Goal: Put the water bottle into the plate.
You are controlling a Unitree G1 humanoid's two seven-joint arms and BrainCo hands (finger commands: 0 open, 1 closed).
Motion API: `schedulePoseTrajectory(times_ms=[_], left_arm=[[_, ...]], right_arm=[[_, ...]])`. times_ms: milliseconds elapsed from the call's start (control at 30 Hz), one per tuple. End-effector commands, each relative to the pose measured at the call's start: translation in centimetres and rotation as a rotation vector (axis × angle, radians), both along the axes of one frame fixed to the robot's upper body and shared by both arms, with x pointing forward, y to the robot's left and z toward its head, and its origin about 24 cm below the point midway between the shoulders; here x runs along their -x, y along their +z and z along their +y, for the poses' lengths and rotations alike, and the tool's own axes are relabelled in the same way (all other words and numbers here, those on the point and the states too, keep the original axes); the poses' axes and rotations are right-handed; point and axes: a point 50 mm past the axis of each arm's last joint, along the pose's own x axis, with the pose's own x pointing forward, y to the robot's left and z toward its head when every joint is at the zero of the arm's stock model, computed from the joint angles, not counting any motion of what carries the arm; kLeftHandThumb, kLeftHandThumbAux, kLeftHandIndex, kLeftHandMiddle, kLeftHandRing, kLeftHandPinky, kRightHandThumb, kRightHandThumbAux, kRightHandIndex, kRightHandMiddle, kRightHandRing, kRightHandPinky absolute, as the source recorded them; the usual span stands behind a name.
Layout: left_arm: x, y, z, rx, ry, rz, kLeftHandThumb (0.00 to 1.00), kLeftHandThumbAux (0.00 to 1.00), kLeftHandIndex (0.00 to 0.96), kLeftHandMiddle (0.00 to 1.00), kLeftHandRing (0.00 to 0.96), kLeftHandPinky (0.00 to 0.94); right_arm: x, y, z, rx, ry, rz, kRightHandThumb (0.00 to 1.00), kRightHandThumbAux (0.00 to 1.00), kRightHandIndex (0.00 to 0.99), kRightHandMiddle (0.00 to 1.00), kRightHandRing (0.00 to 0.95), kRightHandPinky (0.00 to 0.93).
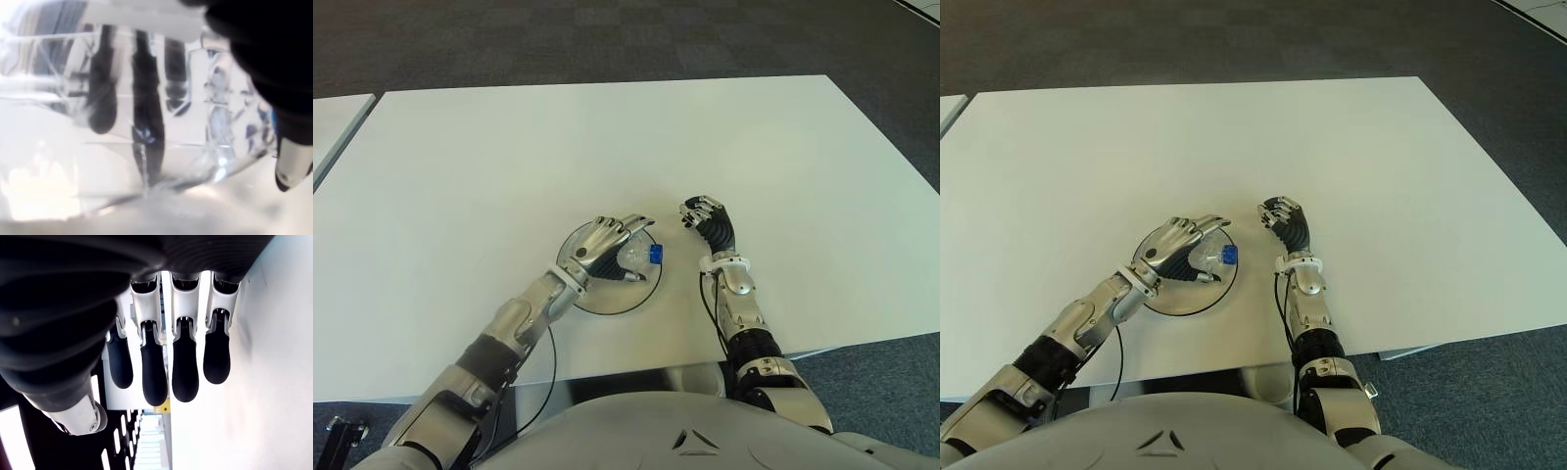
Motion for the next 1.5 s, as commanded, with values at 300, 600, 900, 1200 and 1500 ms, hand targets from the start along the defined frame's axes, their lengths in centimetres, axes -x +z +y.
schedulePoseTrajectory(times_ms=[300,600,900,1200,1500], left_arm=[[0.21,-0.31,0.5,-0.063,-0.005,0.093,0.009,0.595,0.0,0.023,0.022,0.005],[0.15,-0.19,0.66,-0.072,-0.009,0.088,0.0,0.569,0.0,0.0,0.0,0.0],[0.14,-0.13,0.74,-0.086,-0.006,0.078,0.002,0.538,0.0,0.0,0.0,0.0],[0.13,0.0,0.75,-0.052,-0.004,0.041,0.046,0.469,0.0,0.0,0.0,0.0],[0.14,0.14,0.75,-0.007,0.016,-0.015,0.067,0.413,0.0,0.0,0.0,0.0]], right_arm=[[0.37,-0.76,0.06,-0.001,-0.015,0.055,0.708,0.729,0.429,0.544,0.559,0.56],[0.3,-0.72,0.09,0.0,-0.011,0.054,0.707,0.729,0.429,0.55,0.563,0.561],[0.27,-0.69,0.09,-0.006,-0.009,0.053,0.708,0.729,0.429,0.549,0.563,0.564],[0.25,-0.68,0.08,-0.006,-0.009,0.056,0.707,0.729,0.429,0.547,0.56,0.554],[0.23,-0.59,0.1,-0.013,0.001,0.051,0.707,0.729,0.429,0.545,0.558,0.566]])
